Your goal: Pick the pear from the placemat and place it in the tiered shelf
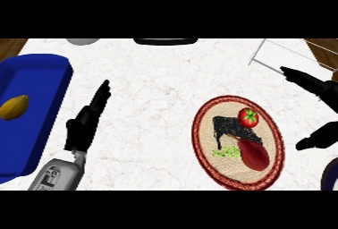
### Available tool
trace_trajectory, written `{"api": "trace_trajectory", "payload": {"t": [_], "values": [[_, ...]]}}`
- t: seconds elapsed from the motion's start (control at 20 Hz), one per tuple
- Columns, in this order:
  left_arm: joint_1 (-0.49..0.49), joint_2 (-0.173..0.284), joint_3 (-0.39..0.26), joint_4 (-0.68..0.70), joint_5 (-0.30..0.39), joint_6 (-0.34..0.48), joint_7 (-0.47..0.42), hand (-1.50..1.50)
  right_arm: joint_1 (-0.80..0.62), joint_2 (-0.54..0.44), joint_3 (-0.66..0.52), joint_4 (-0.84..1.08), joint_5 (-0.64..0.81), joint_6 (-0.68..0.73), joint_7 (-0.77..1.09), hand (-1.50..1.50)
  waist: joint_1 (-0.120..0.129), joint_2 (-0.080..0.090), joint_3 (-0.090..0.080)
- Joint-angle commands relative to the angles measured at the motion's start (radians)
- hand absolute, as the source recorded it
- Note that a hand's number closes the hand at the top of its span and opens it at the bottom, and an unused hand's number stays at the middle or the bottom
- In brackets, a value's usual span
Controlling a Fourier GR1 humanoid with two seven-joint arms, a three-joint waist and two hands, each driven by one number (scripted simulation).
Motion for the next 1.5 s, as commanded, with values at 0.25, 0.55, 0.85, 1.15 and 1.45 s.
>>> {"api": "trace_trajectory", "payload": {"t": [0.25, 0.55, 0.85, 1.15, 1.45], "values": [[0.023, -0.008, -0.002, -0.056, -0.024, 0.012, 0.027, 0.0, 0.037, -0.153, 0.091, -0.324, 0.16, 0.067, 0.244, -1.5, -0.003, -0.004, 0.001], [0.017, -0.032, 0.028, 0.007, -0.047, -0.023, -0.01, 0.0, 0.127, -0.072, 0.052, -0.553, 0.154, 0.083, 0.471, -1.5, 0.003, 0.002, 0.001], [0.031, -0.052, 0.067, -0.028, -0.054, -0.068, -0.005, 0.0, 0.211, 0.011, -0.029, -0.605, 0.243, 0.136, 0.452, -1.5, 0.007, 0.003, 0.002], [0.019, -0.112, 0.058, 0.019, -0.119, -0.048, -0.027, 0.0, 0.141, 0.137, -0.01, -0.62, 0.326, 0.157, 0.56, -1.5, 0.011, 0.005, 0.002], [0.035, -0.075, 0.12, -0.018, -0.108, -0.127, -0.014, 0.0, 0.286, 0.207, -0.035, -0.665, 0.453, 0.17, 0.474, -1.5, 0.009, 0.004, 0.002]]}}
